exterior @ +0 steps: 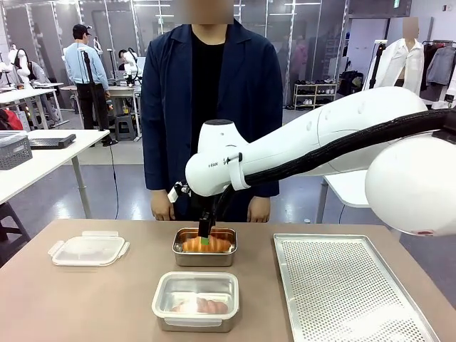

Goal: Place the bread into the airtight container.
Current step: Pick up a Butter Roll and place it into an empty Airtight Container.

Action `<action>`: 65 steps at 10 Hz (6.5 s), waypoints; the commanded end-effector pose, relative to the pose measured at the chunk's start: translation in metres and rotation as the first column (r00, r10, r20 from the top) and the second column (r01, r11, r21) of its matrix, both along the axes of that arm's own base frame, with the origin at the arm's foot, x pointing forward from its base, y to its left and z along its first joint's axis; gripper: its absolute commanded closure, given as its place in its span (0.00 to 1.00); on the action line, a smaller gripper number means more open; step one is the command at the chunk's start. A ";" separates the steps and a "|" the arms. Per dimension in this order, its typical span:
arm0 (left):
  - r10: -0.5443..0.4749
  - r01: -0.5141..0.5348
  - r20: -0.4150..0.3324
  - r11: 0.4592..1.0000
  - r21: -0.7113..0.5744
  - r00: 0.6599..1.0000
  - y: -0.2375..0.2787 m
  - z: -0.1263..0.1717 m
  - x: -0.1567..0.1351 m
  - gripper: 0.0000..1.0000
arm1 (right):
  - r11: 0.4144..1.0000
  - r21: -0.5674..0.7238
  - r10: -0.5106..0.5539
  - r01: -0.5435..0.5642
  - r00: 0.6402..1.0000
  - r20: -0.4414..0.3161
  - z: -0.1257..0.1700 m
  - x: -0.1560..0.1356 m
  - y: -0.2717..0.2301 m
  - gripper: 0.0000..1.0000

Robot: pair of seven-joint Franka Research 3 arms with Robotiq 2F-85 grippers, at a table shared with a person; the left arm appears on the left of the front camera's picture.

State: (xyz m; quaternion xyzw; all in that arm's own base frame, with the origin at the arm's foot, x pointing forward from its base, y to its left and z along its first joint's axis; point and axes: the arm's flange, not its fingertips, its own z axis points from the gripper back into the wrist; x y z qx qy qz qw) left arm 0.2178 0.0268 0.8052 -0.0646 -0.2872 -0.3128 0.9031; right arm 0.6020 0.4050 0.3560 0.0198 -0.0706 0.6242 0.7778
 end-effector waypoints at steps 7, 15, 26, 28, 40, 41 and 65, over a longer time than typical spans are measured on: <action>-0.010 0.010 0.001 1.000 0.000 1.000 0.000 0.001 -0.001 0.00 | 1.000 0.000 0.000 0.000 1.000 0.000 0.000 0.000 0.000 0.00; -0.010 0.010 0.001 1.000 0.000 1.000 0.000 0.001 -0.001 0.00 | 1.000 0.000 0.000 0.000 1.000 0.000 0.000 0.000 0.000 0.00; -0.010 0.010 0.001 1.000 0.000 1.000 0.000 0.001 -0.001 0.00 | 0.821 0.166 -0.560 0.546 0.827 0.050 0.240 -0.108 -0.195 0.00; -0.010 0.010 0.001 1.000 0.000 1.000 0.000 0.001 -0.001 0.00 | 0.752 0.193 -0.652 0.630 0.753 0.082 0.303 -0.147 -0.245 0.00; -0.010 0.010 0.001 1.000 0.000 1.000 0.000 0.001 -0.001 0.00 | 0.586 0.282 -0.805 0.760 0.586 0.093 0.459 -0.326 -0.325 0.00; -0.010 0.010 0.001 1.000 0.000 1.000 0.000 0.001 -0.001 0.00 | 0.651 0.300 -0.751 0.697 0.649 0.121 0.471 -0.326 -0.321 0.00; -0.010 0.010 0.001 1.000 0.000 1.000 0.000 0.001 -0.001 0.00 | 0.651 0.300 -0.751 0.697 0.649 0.121 0.471 -0.326 -0.321 0.00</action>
